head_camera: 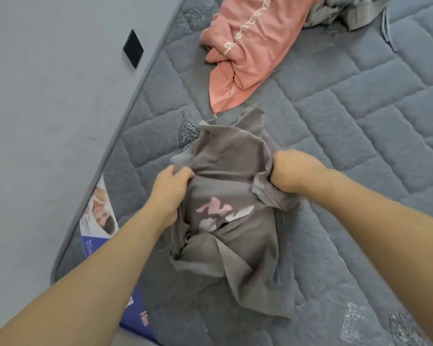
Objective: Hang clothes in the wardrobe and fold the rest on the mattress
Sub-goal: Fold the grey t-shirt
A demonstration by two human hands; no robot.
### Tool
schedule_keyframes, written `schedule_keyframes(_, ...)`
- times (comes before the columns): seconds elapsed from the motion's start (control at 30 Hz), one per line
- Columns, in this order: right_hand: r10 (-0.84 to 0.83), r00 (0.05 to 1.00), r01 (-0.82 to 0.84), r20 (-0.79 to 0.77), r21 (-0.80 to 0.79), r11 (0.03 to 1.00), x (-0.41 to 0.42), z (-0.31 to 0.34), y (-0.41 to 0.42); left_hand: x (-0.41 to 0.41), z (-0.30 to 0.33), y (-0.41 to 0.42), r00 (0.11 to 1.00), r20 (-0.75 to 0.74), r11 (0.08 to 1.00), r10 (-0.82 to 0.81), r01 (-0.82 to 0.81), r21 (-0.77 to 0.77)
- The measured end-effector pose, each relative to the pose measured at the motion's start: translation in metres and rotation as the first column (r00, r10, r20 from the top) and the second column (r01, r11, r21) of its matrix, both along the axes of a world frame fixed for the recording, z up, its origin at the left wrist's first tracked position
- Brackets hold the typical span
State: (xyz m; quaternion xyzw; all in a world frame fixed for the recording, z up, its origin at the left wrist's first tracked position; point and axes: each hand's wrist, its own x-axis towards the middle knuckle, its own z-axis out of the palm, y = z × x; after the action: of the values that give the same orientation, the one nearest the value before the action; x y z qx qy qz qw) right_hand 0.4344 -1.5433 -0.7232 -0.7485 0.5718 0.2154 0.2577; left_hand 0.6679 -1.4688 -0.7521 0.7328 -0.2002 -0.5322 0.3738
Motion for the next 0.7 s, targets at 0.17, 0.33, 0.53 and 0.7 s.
schedule_keyframes(0.17, 0.013, 0.935, 0.176, -0.354, 0.498, 0.849, -0.05, 0.024, -0.008, 0.009, -0.002, -0.006, 0.941, 0.339, 0.99, 0.0, 0.047, -0.131)
schedule_keyframes(0.33, -0.414, 0.907, 0.411, 0.075, 0.052, 0.91, -0.075, 0.031, -0.018, -0.018, 0.006, -0.018, 0.929, 0.366, 0.987, 0.054, 0.006, -0.16)
schedule_keyframes(0.53, -0.109, 0.978, 0.07, 0.18, 0.212, 0.975, -0.065, -0.004, 0.045, -0.021, 0.018, 0.013, 0.947, -0.132, 0.894, -0.293, 0.32, 0.313)
schedule_keyframes(0.7, -0.249, 0.838, 0.277, 0.486, 0.014, 0.961, -0.069, -0.021, 0.069, -0.034, 0.012, 0.04, 0.956, 0.023, 0.895, -0.293, 0.266, 0.359)
